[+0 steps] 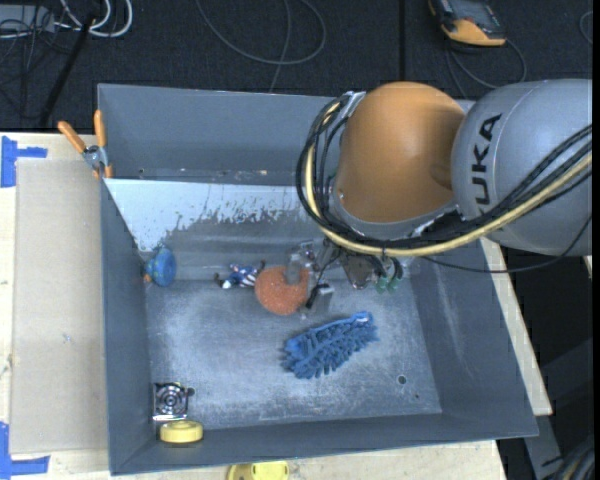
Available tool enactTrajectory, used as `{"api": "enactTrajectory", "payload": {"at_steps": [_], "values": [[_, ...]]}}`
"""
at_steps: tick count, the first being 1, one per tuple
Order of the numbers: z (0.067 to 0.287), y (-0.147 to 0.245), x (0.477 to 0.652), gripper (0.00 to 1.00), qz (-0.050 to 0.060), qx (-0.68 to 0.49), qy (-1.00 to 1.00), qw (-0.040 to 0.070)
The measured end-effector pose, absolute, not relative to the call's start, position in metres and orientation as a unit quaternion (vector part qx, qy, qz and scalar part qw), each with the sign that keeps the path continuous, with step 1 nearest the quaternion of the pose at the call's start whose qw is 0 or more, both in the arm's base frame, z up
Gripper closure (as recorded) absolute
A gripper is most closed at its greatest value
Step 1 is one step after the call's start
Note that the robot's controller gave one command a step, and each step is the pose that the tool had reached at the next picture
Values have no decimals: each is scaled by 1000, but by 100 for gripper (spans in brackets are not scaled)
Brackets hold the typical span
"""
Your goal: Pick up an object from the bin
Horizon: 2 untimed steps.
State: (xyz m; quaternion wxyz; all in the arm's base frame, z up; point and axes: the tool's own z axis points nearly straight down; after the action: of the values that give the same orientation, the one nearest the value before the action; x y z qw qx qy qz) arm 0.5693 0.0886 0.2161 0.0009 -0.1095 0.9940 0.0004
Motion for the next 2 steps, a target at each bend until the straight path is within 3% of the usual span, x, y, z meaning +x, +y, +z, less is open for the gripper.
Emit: {"api": "enactTrajectory", "payload": {"at_steps": [1,2], "values": [[199,94,561,100,-1,-176,984,4],[147,107,557,100,0,-292,957,2]]}}
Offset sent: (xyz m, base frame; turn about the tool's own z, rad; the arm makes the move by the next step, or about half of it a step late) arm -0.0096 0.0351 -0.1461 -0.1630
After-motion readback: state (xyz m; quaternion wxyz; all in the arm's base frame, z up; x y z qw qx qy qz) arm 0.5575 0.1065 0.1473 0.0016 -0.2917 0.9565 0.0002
